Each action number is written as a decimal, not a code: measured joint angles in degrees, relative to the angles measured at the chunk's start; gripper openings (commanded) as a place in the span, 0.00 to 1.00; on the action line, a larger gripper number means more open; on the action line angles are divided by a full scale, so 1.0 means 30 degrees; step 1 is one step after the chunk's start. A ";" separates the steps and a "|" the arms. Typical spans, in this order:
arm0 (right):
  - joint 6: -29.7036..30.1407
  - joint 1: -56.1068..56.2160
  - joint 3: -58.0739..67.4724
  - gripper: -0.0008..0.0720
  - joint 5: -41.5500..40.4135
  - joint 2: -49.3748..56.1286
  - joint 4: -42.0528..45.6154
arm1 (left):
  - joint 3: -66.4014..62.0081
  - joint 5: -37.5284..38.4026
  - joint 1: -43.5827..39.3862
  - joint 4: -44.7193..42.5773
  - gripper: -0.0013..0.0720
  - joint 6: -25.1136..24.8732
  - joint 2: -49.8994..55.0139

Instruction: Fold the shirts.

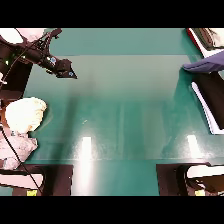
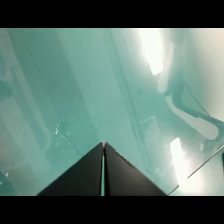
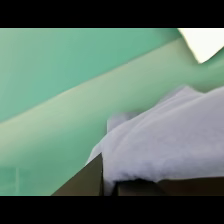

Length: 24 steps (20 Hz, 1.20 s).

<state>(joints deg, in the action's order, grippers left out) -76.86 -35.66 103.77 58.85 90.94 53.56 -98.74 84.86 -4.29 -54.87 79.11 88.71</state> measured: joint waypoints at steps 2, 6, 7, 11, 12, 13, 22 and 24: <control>0.0015 -0.0372 0.0874 0.03 0.0240 -0.0007 0.0000 | 0.0000 0.0029 -0.0007 0.0066 0.06 0.0058 0.0000; 0.0102 -0.0656 0.3118 0.03 0.1902 -0.0036 0.0430 | 0.0000 0.0066 -0.0007 0.0102 0.06 0.0117 0.0000; 0.0109 -0.0692 0.3512 0.03 0.2557 -0.0087 0.0758 | 0.0000 0.0073 0.0000 0.0102 0.06 0.0124 0.0000; -0.0539 -0.0750 0.2914 0.03 0.4415 -0.1137 0.3483 | 0.0000 0.0321 -0.0007 0.0109 0.06 0.0124 0.0000; -0.0838 -0.0758 0.2375 0.03 0.4794 -0.1566 0.4510 | 0.0000 0.0415 -0.0007 0.0109 0.06 0.0109 0.0000; -0.1173 -0.0765 0.1770 0.03 0.5071 -0.2040 0.5537 | 0.0000 0.0510 0.0000 0.0102 0.06 0.0087 0.0000; -0.3439 -0.0765 -0.3774 0.63 0.7184 -0.5712 1.3107 | 0.0000 0.0991 -0.0007 0.0080 0.06 -0.0474 0.0000; -0.3708 -0.0765 -0.4495 0.69 0.7570 -0.6142 1.4134 | 0.0000 0.1020 -0.0007 0.0080 0.06 -0.0495 0.0000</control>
<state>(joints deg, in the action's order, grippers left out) -87.99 -37.95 90.28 81.56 72.51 95.96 -98.74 87.92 -4.32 -54.63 77.62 88.71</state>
